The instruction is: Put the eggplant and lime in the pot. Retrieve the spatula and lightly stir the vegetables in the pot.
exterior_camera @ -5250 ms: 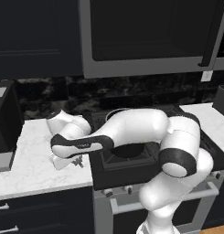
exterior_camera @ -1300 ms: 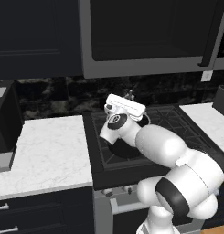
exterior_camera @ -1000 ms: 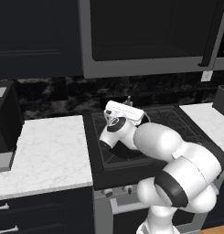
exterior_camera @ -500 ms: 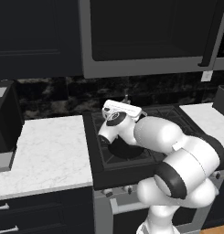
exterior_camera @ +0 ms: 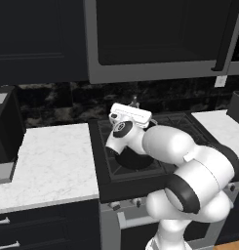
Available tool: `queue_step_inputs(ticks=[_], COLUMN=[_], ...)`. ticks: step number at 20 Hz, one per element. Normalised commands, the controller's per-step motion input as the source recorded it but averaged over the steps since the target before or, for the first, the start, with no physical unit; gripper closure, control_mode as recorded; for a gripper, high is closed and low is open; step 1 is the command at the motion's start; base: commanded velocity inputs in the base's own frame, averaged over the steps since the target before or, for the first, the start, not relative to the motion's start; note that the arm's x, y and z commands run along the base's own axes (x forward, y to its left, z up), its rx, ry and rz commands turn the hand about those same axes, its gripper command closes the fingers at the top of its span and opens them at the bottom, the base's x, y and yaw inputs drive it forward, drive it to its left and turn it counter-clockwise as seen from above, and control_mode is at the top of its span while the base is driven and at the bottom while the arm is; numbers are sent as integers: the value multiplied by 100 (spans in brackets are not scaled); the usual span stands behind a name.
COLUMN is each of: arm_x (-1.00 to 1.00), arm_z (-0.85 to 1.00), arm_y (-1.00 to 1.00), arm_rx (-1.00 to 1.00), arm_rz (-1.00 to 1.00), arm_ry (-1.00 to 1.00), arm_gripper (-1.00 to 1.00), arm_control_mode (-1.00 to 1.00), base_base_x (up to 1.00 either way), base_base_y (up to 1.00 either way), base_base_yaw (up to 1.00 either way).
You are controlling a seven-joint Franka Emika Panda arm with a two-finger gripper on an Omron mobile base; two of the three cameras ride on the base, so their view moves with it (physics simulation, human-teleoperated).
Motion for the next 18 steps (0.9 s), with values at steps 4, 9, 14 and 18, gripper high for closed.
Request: queue_step_inputs(ticks=[4,9,14,18], arm_x=[0,-1,0,0], arm_z=[5,43,-3,-41], arm_y=[0,-1,0,0], arm_rx=[-13,-7,-6,-1], arm_rz=[0,0,0,0], arm_ry=[-10,-12,-5,0], arm_gripper=[100,100,100,100], arm_control_mode=[-100,-100,-100,-100], base_base_x=[0,0,0,0], base_base_y=[0,0,0,0], base_base_yaw=[0,0,0,0])
